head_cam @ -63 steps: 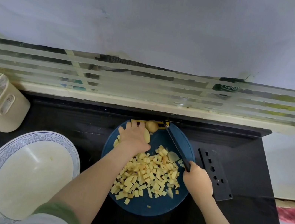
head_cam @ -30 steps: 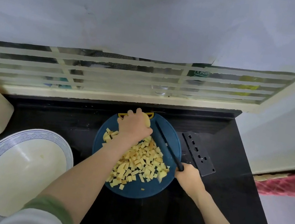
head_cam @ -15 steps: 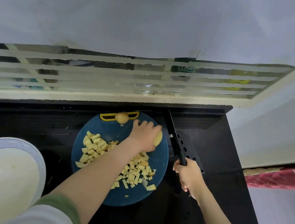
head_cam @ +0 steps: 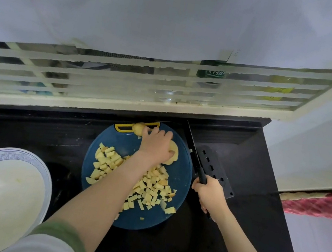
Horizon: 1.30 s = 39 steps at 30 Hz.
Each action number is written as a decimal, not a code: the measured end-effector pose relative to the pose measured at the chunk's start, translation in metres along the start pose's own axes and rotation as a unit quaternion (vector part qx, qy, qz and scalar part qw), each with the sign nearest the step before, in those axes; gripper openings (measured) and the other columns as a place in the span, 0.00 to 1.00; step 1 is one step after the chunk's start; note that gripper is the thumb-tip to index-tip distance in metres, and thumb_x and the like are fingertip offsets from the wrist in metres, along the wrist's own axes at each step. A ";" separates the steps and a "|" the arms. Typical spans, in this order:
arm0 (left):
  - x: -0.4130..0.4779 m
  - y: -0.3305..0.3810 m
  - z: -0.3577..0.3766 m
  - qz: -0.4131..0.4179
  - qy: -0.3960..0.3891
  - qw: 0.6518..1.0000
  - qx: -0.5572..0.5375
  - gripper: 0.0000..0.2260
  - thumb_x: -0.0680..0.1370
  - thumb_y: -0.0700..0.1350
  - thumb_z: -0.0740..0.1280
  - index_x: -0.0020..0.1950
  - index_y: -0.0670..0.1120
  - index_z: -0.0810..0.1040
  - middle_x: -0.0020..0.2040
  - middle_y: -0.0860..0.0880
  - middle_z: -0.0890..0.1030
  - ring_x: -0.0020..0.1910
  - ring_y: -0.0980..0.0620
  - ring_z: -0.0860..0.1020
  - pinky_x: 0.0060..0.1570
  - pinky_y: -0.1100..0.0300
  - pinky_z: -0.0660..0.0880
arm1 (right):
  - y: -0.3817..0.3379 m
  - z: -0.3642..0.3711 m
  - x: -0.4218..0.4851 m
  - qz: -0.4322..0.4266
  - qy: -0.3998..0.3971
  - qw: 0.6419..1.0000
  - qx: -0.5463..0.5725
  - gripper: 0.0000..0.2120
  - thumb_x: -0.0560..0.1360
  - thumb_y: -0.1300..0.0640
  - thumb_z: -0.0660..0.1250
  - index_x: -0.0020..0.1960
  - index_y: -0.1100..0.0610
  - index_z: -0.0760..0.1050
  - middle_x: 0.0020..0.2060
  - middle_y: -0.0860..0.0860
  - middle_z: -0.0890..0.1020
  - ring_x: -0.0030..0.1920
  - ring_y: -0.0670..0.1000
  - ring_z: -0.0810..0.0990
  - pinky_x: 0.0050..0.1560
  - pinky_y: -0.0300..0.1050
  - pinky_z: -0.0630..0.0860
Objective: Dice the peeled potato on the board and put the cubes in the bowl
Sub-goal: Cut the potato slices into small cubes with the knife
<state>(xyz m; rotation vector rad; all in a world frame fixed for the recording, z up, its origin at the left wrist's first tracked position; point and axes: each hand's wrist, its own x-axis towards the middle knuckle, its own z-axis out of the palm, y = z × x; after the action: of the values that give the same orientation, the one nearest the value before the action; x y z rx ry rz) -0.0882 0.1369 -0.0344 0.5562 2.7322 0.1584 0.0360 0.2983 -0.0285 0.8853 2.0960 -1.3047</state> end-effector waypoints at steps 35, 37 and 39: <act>-0.002 0.014 0.009 0.084 -0.006 0.995 0.058 0.29 0.71 0.66 0.65 0.63 0.48 0.71 0.59 0.50 0.73 0.61 0.48 0.66 0.62 0.47 0.56 | 0.001 0.007 0.007 -0.029 0.014 0.999 0.011 0.06 0.79 0.61 0.60 0.44 0.57 0.74 0.32 0.55 0.73 0.21 0.49 0.67 0.20 0.39 0.66; -0.002 0.013 0.009 0.088 -0.001 0.994 0.059 0.29 0.71 0.66 0.65 0.64 0.48 0.71 0.60 0.50 0.73 0.61 0.48 0.66 0.63 0.47 0.57 | 0.000 0.008 0.007 -0.033 0.014 0.999 -0.002 0.06 0.78 0.61 0.61 0.44 0.57 0.73 0.33 0.55 0.73 0.21 0.49 0.68 0.20 0.38 0.66; -0.001 0.014 0.009 0.083 0.006 0.995 0.059 0.28 0.73 0.65 0.64 0.64 0.47 0.72 0.60 0.50 0.74 0.61 0.48 0.67 0.62 0.48 0.57 | 0.000 0.010 0.007 -0.031 0.013 0.999 -0.006 0.06 0.78 0.61 0.61 0.44 0.57 0.73 0.33 0.55 0.73 0.23 0.49 0.68 0.20 0.38 0.66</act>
<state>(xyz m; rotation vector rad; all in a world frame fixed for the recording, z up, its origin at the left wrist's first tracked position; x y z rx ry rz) -0.0793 0.1495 -0.0402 0.8195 2.7171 0.0423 0.0316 0.2910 -0.0376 0.8417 2.1656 -1.3174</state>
